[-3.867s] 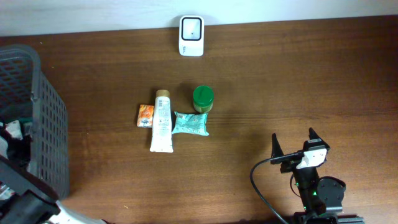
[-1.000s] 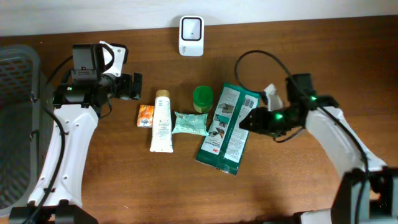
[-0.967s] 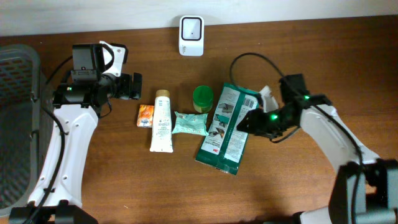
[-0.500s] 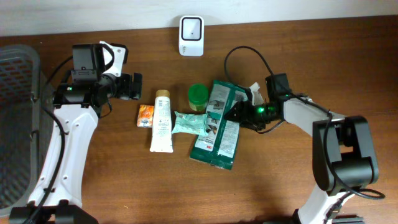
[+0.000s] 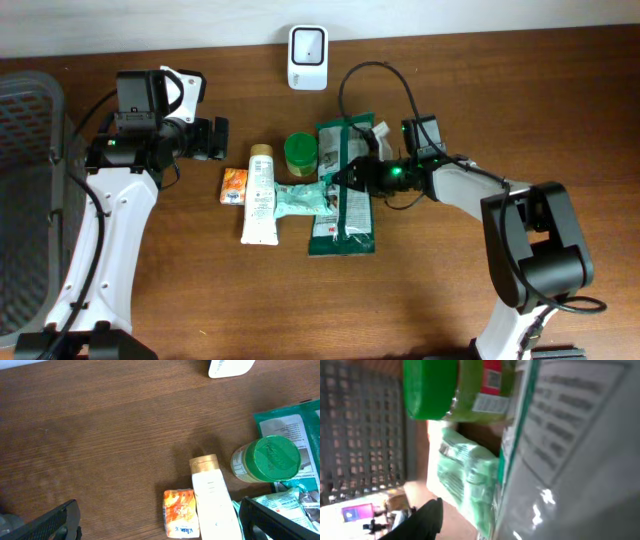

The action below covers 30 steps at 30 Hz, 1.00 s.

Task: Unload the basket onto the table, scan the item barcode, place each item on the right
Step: 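Lift the package with the right gripper and hold it over the white scanner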

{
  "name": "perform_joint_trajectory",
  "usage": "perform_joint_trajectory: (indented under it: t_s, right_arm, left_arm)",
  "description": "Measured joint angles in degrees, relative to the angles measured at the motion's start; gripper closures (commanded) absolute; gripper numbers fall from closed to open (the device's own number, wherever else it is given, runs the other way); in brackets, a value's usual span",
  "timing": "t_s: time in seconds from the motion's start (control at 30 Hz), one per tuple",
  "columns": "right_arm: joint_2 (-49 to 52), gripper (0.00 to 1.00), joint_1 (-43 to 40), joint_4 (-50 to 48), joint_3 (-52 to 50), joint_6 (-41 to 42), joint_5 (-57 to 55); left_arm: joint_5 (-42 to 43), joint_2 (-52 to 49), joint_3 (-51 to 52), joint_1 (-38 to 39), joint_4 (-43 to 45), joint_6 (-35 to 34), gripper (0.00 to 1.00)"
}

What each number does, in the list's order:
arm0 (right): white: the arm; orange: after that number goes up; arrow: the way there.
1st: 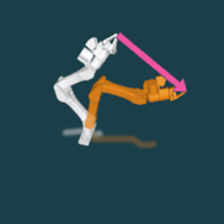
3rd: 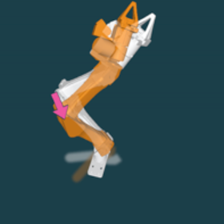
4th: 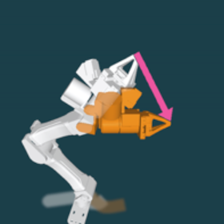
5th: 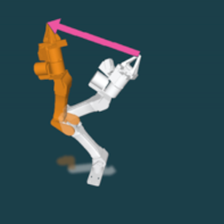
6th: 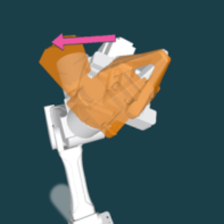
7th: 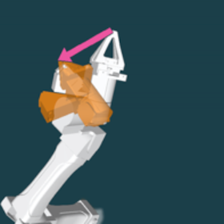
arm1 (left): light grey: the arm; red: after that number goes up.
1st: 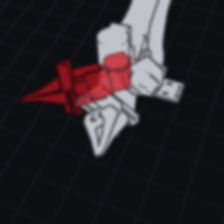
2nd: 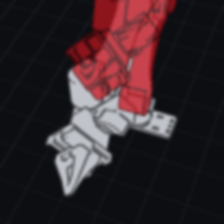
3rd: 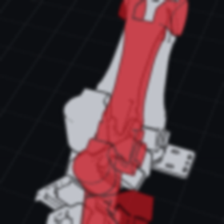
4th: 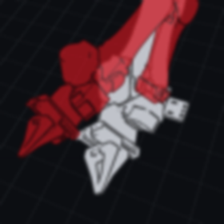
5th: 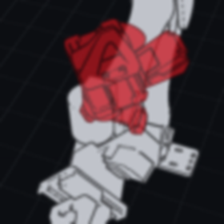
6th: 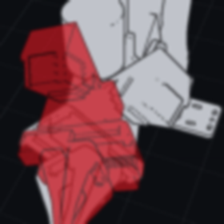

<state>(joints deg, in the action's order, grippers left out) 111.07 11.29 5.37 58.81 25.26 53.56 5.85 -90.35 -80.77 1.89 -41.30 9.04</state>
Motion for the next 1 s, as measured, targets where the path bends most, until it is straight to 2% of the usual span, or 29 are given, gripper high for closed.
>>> perform_joint_trajectory:
  t_s: [0.03, 0.07, 0.1, 0.23, 0.3, 0.37, 0.47, 0.57, 0.67, 0.73, 1.0]
  right_arm:
    - [0.00, 0.72, 0.00, 0.57, 0.00, -0.02, -1.51]
    - [0.00, 0.81, 0.00, 0.94, 0.00, -0.20, -2.64]
    - [0.00, 0.96, 0.00, 1.81, 0.00, -0.22, -3.15]
    - [-1.38, 0.96, -4.15, 14.29, 0.72, -4.35, -6.38]
    - [-4.87, 0.96, -4.76, 30.38, 7.21, -14.62, -8.94]
    - [-6.01, 0.96, -4.76, 46.66, 18.51, -24.50, -9.38]
    - [-6.78, 0.96, -4.76, 60.94, 33.40, -39.23, -9.60]
    - [-6.88, 0.96, -4.76, 62.53, 36.65, -46.16, -0.48]
    - [-6.88, 0.96, -3.72, 62.36, 36.65, -48.48, 9.27]
    - [-6.88, 0.96, -2.36, 62.36, 36.65, -49.05, 11.98]
    - [-6.88, 0.96, -1.79, 62.77, 36.65, -48.26, 11.10]
  left_arm:
    - [-0.02, 0.00, 0.00, 0.00, 0.00, 0.00, 0.01]
    - [0.00, 0.00, 0.00, 0.00, -0.04, 0.00, 0.01]
    - [0.00, 0.00, 0.00, 0.00, -0.02, 0.00, 0.01]
    - [0.00, 0.00, 0.00, 0.00, 0.04, 0.00, 0.01]
    - [0.00, 0.00, 0.00, 0.00, 0.02, 0.00, 0.01]
    - [0.02, 0.00, 0.00, 0.00, -0.04, 0.00, 0.01]
    - [0.00, 0.00, 0.00, 0.00, 0.09, 0.00, 0.01]
    - [0.00, 0.00, 0.00, 0.00, -0.02, 0.00, 0.01]
    - [0.00, 0.00, 0.00, 0.00, 0.00, 0.00, 0.01]
    - [0.00, 0.00, 0.00, 0.00, -0.02, 0.00, 0.01]
    - [0.00, 0.00, 0.00, 0.00, 0.00, 0.00, 0.01]
